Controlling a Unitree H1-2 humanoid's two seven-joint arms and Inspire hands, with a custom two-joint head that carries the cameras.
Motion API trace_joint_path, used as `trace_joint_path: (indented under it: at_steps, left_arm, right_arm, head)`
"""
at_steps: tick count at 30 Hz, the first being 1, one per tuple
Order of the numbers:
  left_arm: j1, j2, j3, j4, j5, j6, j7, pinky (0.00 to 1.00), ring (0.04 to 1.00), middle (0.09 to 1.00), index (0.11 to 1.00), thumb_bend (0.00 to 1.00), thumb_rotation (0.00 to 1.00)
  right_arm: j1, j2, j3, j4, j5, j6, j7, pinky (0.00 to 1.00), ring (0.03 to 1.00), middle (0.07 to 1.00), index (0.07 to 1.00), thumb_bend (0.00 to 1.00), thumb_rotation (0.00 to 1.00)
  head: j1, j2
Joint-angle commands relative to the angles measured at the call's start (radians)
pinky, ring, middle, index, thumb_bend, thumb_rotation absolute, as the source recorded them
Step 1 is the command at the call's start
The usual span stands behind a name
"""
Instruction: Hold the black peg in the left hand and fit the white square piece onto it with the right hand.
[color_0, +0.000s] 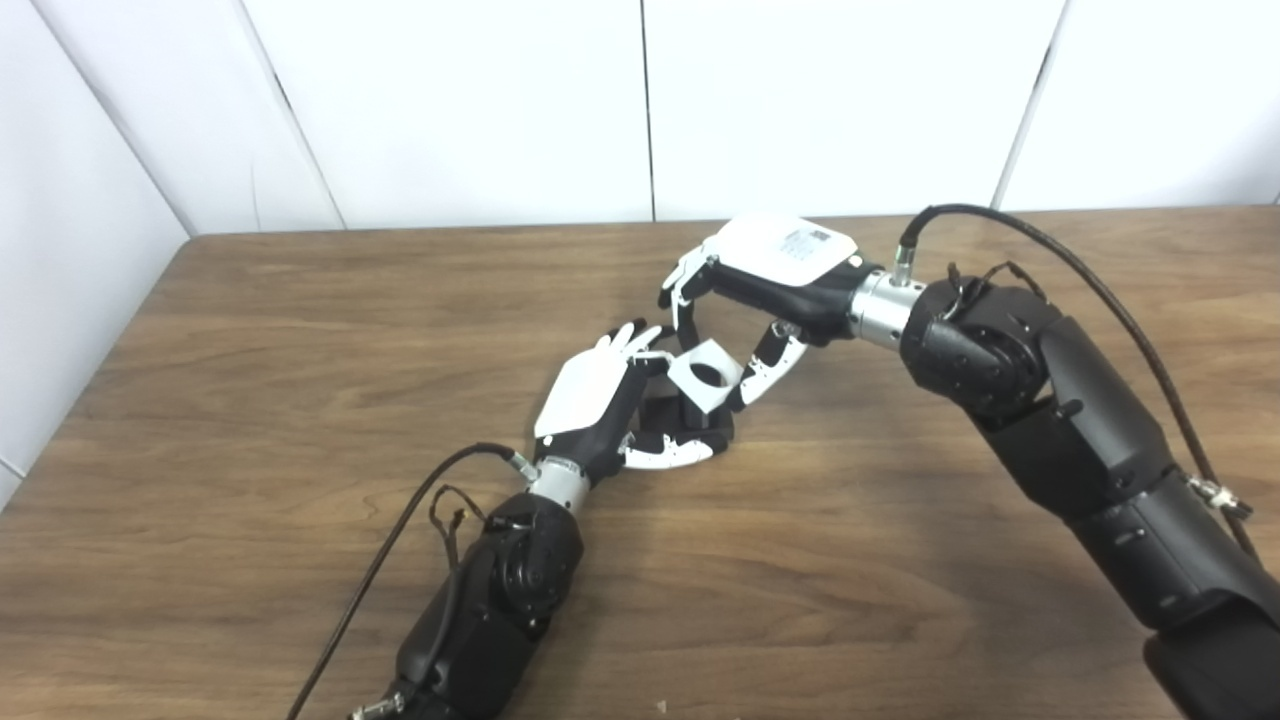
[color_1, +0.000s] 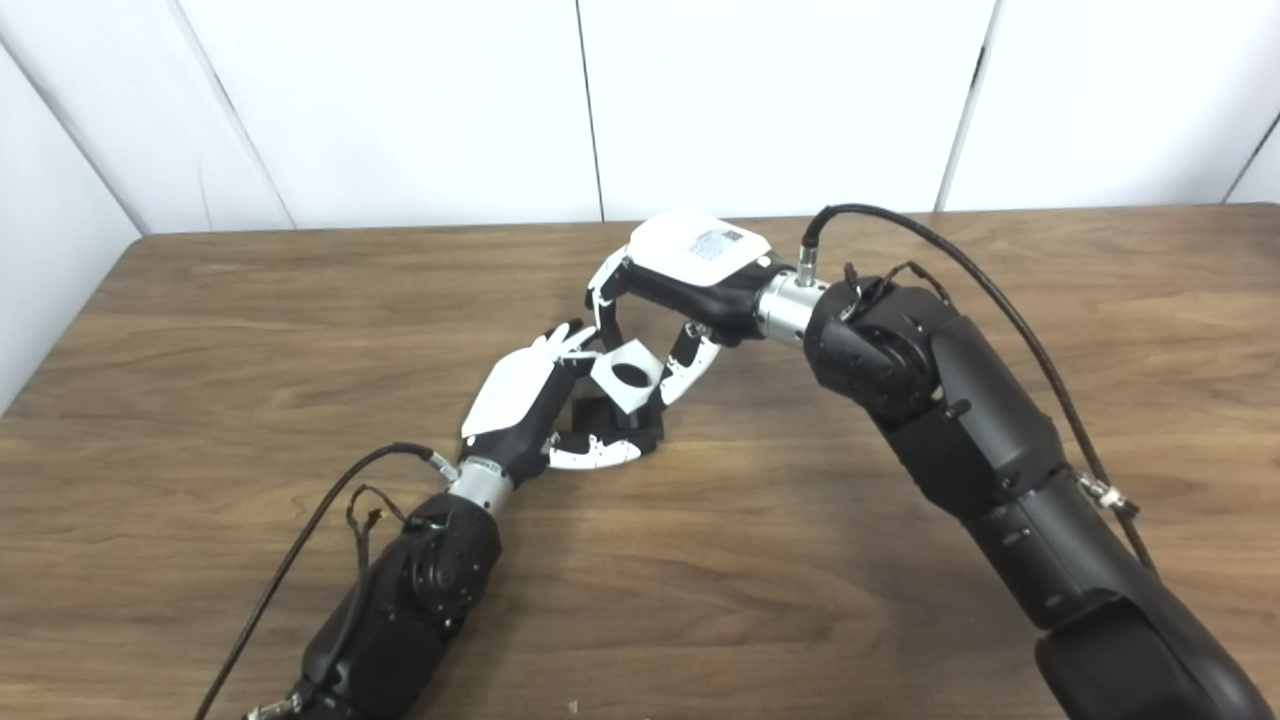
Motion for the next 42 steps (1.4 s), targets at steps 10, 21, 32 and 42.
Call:
trace_joint_path:
  at_steps: [10, 21, 32, 42]
  left_arm:
    - [0.077, -0.004, -0.022, 0.053, 0.020, 0.039, 0.003, 1.00, 1.000, 0.933, 0.545, 0.91, 0.33]
    - [0.081, -0.004, -0.029, 0.042, 0.028, 0.045, -0.002, 1.00, 1.000, 0.933, 0.555, 0.90, 0.33]
    - [0.077, -0.012, -0.031, 0.047, 0.024, 0.049, -0.008, 1.00, 1.000, 0.937, 0.552, 0.91, 0.34]
    - [0.071, -0.018, -0.030, 0.050, 0.023, 0.052, -0.005, 1.00, 1.000, 0.938, 0.550, 0.91, 0.33]
  right_arm:
    - [-0.054, 0.009, -0.006, 0.027, -0.003, -0.034, -0.052, 0.85, 0.828, 0.761, 0.481, 0.52, 0.14]
    - [-0.051, 0.016, -0.004, 0.049, -0.002, -0.036, -0.061, 0.85, 0.823, 0.760, 0.481, 0.52, 0.14]
    - [-0.064, 0.048, 0.005, 0.092, -0.019, -0.029, -0.087, 0.86, 0.824, 0.758, 0.482, 0.52, 0.14]
    - [-0.068, 0.070, 0.012, 0.101, -0.026, -0.018, -0.091, 0.85, 0.817, 0.758, 0.483, 0.52, 0.14]
  head:
    - [0.000, 0.000]
    - [0.009, 0.003]
    - [0.010, 0.011]
    - [0.019, 0.011]
